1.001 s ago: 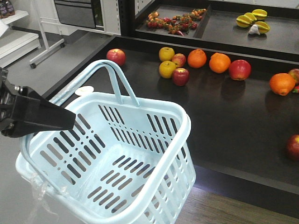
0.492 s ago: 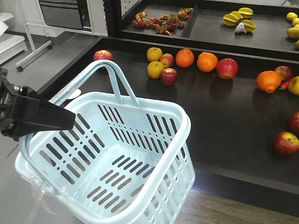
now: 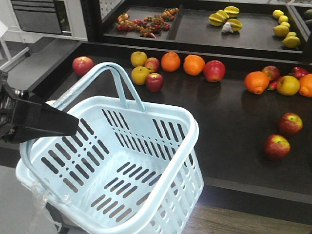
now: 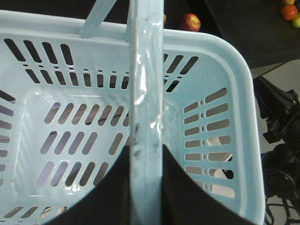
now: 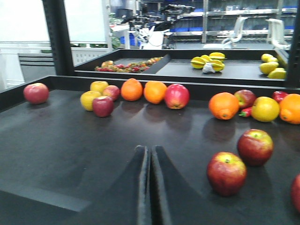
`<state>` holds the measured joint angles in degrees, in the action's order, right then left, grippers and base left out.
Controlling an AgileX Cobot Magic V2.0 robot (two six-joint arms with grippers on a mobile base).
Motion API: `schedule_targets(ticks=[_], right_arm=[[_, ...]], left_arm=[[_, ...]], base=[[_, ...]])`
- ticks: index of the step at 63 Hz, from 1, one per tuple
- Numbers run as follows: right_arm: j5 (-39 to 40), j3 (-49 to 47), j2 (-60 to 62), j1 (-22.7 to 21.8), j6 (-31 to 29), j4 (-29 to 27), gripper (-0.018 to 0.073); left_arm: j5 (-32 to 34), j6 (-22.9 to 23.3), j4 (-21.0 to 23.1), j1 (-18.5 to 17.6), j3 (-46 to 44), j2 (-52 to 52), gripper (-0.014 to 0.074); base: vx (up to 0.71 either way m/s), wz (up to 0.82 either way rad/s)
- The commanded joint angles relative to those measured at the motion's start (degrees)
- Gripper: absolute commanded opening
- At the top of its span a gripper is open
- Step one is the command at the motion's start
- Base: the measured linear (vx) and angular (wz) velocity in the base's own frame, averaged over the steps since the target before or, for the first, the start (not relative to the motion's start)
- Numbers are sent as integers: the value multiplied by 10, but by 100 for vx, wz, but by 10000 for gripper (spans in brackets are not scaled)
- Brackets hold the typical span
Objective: Pick three apples into basket with both arms
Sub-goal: 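Turn the base toward the apple table with the basket held, then drive the base up to the table edge holding the basket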
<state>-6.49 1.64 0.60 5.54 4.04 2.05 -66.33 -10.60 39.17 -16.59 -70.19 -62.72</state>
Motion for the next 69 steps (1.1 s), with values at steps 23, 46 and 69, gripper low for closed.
schedule_targets(ticks=[23, 46, 69], right_arm=[[40, 8, 6, -3, -5, 6, -1], [40, 8, 6, -3, -5, 6, -1], [40, 8, 6, -3, -5, 6, -1]], left_arm=[[32, 4, 39, -1, -16, 11, -8], [32, 4, 39, -1, -16, 11, -8], [32, 4, 39, -1, -16, 11, -8]], base=[[5, -16], [4, -6], [4, -6]])
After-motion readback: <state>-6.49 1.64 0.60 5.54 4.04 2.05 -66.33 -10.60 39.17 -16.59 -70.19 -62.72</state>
